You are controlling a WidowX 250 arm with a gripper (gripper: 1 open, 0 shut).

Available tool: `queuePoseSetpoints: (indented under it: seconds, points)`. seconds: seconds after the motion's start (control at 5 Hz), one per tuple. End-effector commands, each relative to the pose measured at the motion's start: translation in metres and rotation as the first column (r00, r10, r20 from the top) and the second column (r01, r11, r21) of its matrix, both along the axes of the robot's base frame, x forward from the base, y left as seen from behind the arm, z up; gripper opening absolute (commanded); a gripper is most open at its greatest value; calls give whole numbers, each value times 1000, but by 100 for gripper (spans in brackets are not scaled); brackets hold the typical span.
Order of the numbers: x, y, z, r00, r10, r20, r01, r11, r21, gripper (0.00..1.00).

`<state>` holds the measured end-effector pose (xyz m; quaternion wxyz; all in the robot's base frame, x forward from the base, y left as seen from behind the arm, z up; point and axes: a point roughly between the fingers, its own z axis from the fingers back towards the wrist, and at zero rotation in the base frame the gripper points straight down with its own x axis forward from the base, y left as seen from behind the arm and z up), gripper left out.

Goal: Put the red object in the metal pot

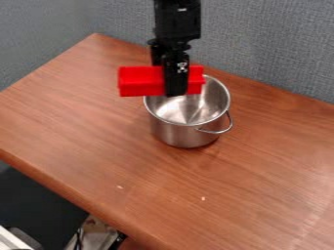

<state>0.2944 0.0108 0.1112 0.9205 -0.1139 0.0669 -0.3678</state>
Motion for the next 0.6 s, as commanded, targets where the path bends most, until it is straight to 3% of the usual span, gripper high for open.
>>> queuePoseSetpoints:
  seconds: [0.0,0.4]
  points:
    - [16,2,13,994,-35,106,32,999,32,0]
    - [31,4,-9,989,-66,132,59,997,59,0]
